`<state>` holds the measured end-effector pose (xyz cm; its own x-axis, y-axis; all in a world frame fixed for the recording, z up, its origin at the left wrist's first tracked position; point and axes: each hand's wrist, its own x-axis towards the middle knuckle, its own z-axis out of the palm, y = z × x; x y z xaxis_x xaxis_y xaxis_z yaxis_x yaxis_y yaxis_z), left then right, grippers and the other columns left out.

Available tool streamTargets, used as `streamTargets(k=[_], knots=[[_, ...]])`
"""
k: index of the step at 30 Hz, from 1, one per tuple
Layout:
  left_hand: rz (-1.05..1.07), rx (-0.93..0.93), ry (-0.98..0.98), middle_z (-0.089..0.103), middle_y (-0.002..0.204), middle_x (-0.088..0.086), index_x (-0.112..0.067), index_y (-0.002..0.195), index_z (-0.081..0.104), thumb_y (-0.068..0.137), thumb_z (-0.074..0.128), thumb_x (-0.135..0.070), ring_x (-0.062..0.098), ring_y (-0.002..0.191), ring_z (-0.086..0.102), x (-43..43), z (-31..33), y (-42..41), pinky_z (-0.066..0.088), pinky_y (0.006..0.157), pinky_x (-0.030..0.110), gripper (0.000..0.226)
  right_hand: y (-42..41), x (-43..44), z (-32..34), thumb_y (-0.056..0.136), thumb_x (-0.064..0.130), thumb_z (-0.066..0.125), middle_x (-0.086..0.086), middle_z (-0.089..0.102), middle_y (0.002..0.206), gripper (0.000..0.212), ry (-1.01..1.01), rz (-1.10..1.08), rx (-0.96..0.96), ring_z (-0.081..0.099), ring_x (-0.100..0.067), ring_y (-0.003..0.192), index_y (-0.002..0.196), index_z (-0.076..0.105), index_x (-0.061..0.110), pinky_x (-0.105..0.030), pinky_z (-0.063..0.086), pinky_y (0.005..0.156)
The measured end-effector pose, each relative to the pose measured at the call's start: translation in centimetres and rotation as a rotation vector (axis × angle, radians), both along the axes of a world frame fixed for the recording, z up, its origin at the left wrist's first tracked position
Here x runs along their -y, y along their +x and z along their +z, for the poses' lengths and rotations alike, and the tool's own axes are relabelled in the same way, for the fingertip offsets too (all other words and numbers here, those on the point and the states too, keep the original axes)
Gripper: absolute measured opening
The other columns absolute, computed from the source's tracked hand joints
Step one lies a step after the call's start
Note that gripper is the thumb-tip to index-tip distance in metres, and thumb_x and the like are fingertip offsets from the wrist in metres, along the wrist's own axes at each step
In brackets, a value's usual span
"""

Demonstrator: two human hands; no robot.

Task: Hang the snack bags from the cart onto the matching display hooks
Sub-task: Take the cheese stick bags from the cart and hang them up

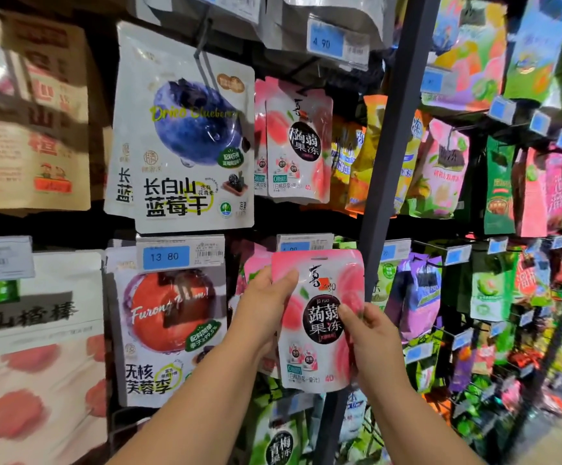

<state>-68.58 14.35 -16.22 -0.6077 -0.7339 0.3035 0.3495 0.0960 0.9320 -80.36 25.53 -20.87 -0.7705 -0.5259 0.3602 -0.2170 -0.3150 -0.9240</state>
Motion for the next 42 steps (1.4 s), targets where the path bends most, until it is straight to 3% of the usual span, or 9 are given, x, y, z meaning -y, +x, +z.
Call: streamTargets(k=[5, 9, 13, 17, 24, 31, 36, 38, 42], knots=[[0.131, -0.011, -0.096, 0.074, 0.099, 0.001, -0.025, 0.099, 0.066, 0.072, 0.063, -0.05, 0.023, 0.094, 0.07, -0.8, 3.9, 0.1, 0.053, 0.09, 0.051, 0.037, -0.3, 0.7, 3.8, 0.088, 0.02, 0.07, -0.016, 0.071, 0.082, 0.016, -0.072, 0.029, -0.038, 0.067, -0.03, 0.08, 0.071, 0.069, 0.022, -0.056, 0.054, 0.082], [0.151, -0.058, -0.112, 0.074, 0.1, 0.005, -0.022, 0.102, 0.067, 0.08, 0.068, -0.039, 0.025, 0.092, 0.071, -1.0, 7.7, 0.0, 0.056, 0.086, 0.05, 0.028, -0.9, 1.8, 7.4, 0.072, 0.038, 0.074, -0.01, 0.067, 0.075, 0.018, -0.123, -0.017, -0.098, 0.063, -0.023, 0.076, 0.07, 0.067, 0.022, -0.055, 0.054, 0.081], [0.101, -0.165, -0.024, 0.068, 0.115, 0.018, -0.009, 0.127, 0.056, 0.078, 0.073, -0.034, 0.031, 0.096, 0.069, -0.2, 11.5, -0.8, 0.059, 0.078, 0.044, 0.057, -0.9, 2.6, 11.3, 0.083, 0.027, 0.073, -0.009, 0.068, 0.078, 0.016, -0.158, -0.021, -0.141, 0.065, -0.024, 0.077, 0.071, 0.065, 0.018, -0.051, 0.055, 0.079], [0.188, -0.196, -0.082, 0.062, 0.128, 0.013, -0.017, 0.132, 0.051, 0.051, 0.072, -0.058, 0.035, 0.112, 0.063, 3.8, 14.0, -3.6, 0.05, 0.094, 0.055, 0.094, -1.2, 3.9, 15.0, 0.087, 0.023, 0.07, -0.014, 0.073, 0.09, 0.01, -0.187, -0.044, -0.195, 0.07, -0.034, 0.091, 0.079, 0.069, 0.017, -0.052, 0.057, 0.084], [0.282, -0.184, -0.183, 0.067, 0.105, 0.004, -0.014, 0.112, 0.056, 0.083, 0.068, -0.033, 0.022, 0.094, 0.065, 2.4, 19.2, -2.3, 0.054, 0.083, 0.033, 0.036, -1.5, 6.6, 18.7, 0.083, 0.028, 0.069, -0.007, 0.074, 0.089, 0.01, -0.213, -0.048, -0.132, 0.07, -0.03, 0.09, 0.073, 0.07, 0.026, -0.057, 0.056, 0.085], [0.332, -0.171, -0.23, 0.039, 0.151, 0.011, -0.008, 0.149, 0.032, 0.09, 0.062, -0.04, 0.028, 0.136, 0.04, 4.7, 21.7, -3.8, 0.034, 0.112, 0.041, 0.073, -2.2, 8.5, 20.5, 0.07, 0.048, 0.066, -0.021, 0.069, 0.097, 0.031, -0.245, -0.075, -0.151, 0.064, -0.043, 0.097, 0.081, 0.065, 0.018, -0.062, 0.052, 0.086], [0.333, -0.15, -0.221, 0.062, 0.123, 0.012, -0.013, 0.11, 0.063, 0.074, 0.071, -0.051, 0.032, 0.116, 0.058, 5.4, 23.6, -3.4, 0.045, 0.103, 0.046, 0.053, -3.3, 9.2, 21.6, 0.084, 0.033, 0.069, -0.007, 0.074, 0.093, 0.011, -0.257, -0.053, -0.165, 0.07, -0.03, 0.093, 0.081, 0.07, 0.023, -0.056, 0.055, 0.087], [0.324, -0.159, -0.218, 0.067, 0.103, 0.01, -0.022, 0.08, 0.057, 0.06, 0.07, -0.054, 0.034, 0.103, 0.063, 5.4, 24.1, -3.4, 0.049, 0.096, 0.05, 0.04, -3.8, 9.5, 21.6, 0.087, 0.029, 0.068, -0.006, 0.074, 0.094, 0.005, -0.26, -0.04, -0.158, 0.07, -0.029, 0.093, 0.084, 0.07, 0.026, -0.056, 0.055, 0.086], [0.328, -0.198, -0.224, 0.073, 0.089, 0.015, -0.021, 0.068, 0.06, 0.062, 0.07, -0.049, 0.037, 0.09, 0.069, 5.6, 24.6, -3.7, 0.055, 0.086, 0.053, 0.03, -4.0, 9.7, 21.7, 0.086, 0.03, 0.069, -0.005, 0.074, 0.095, 0.004, -0.296, -0.05, -0.172, 0.07, -0.028, 0.095, 0.083, 0.071, 0.027, -0.056, 0.054, 0.088]])
